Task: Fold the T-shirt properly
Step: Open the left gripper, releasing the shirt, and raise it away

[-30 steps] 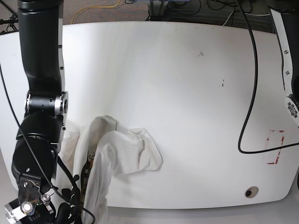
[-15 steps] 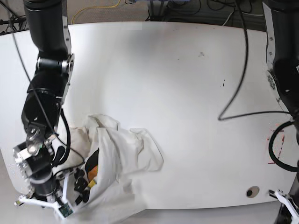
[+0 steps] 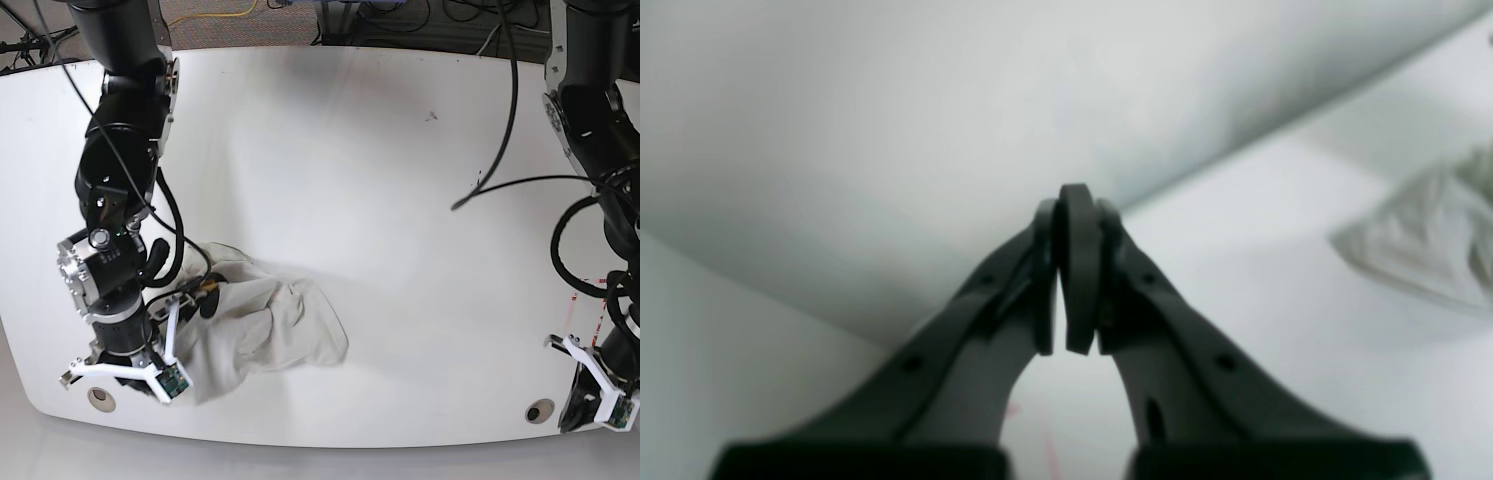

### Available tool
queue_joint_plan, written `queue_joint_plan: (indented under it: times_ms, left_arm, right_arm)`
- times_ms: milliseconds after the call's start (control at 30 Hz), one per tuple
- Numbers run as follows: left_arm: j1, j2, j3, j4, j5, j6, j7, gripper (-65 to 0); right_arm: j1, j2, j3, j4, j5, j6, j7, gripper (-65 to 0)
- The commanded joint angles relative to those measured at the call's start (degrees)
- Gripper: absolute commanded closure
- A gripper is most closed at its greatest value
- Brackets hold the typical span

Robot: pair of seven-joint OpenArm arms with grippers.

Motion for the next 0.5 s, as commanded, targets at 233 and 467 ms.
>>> queue_joint_plan:
  times_ms: [233,467]
  left_arm:
    - [5.35,1.44,-10.66,-1.74,0.46,0.47,-3.91,-0.5]
    - [4.46,1.41,-11.27,-6.32,2.98,0.47,-5.44,-0.1]
  right_arm:
    - [-2.93,-3.40,-0.53,-4.51,0.03,-1.01,3.22,-1.2]
    - [-3.83,-3.43,-0.64,-11.19,-0.15,-1.35,4.08,-1.0]
